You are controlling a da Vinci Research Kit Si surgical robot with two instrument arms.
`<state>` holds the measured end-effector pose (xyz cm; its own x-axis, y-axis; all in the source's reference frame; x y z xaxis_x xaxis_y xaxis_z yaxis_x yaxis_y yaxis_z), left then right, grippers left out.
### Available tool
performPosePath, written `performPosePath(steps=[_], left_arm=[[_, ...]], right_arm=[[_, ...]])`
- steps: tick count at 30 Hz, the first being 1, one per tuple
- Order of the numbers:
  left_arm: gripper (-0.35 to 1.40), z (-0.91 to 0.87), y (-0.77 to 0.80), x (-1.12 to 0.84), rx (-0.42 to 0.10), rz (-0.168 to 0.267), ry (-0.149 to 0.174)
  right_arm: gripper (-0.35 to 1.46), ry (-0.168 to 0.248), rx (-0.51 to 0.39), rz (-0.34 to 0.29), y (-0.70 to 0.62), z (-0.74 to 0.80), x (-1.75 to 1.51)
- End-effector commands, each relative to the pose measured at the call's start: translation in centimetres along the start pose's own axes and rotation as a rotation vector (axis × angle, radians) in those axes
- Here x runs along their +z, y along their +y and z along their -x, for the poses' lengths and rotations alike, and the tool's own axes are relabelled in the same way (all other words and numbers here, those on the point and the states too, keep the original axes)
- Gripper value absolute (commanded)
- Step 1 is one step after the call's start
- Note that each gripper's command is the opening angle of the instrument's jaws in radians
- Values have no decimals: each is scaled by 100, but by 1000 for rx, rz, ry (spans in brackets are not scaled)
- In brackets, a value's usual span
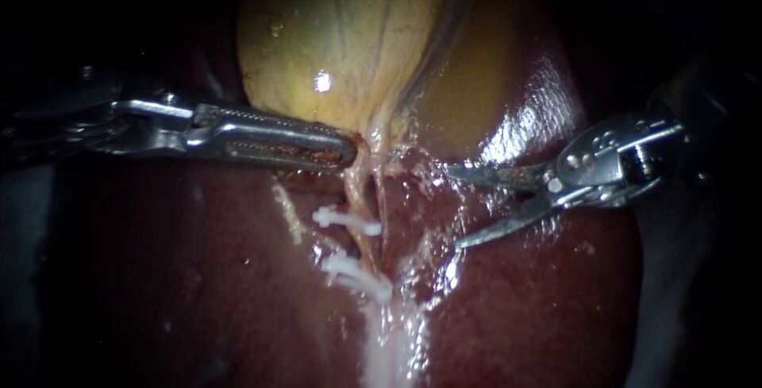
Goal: Go to the cutting position left tube
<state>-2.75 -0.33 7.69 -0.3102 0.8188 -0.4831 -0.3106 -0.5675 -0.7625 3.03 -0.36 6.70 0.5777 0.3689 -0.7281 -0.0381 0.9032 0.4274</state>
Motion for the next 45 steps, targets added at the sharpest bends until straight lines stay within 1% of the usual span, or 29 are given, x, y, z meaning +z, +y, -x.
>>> performPosePath(steps=[1, 5, 9, 11, 14, 17, 20, 24, 27, 31, 38, 45], left_arm=[[-35, -1, 1, -1, 0, 1, 0], [-35, -2, 6, -11, -1, 6, -2], [-35, -6, 19, -30, -5, 16, -6], [-35, -10, 27, -41, -8, 11, -7], [-35, -16, 38, -55, -20, 9, 1], [-35, -21, 48, -63, -13, 5, 6], [-35, -22, 54, -63, -9, 3, 10], [-35, -22, 53, -63, -9, 3, 10], [-35, -22, 50, -62, -8, 3, 10], [-35, -22, 46, -61, -8, 3, 10], [-35, -22, 46, -59, -8, 3, 10], [-35, -23, 47, -59, -9, 2, 11]], right_arm=[[138, 0, 0, 0, 0, 0, 0], [138, -2, -1, -4, 0, 0, 0], [138, -2, -1, -3, 0, 1, 0], [138, -2, -1, -3, 0, 1, 1], [138, -2, -1, -6, 0, 1, 1], [138, -2, -1, -6, 0, 1, 1], [138, -1, -1, -12, 0, 1, 1], [138, 0, -2, -21, -2, 0, 2], [138, 5, -3, -58, -4, -1, 7], [138, 4, -11, -71, -9, 0, 22], [138, -9, -33, -96, -20, 6, 59], [136, -33, -25, -108, -22, 13, 87]])
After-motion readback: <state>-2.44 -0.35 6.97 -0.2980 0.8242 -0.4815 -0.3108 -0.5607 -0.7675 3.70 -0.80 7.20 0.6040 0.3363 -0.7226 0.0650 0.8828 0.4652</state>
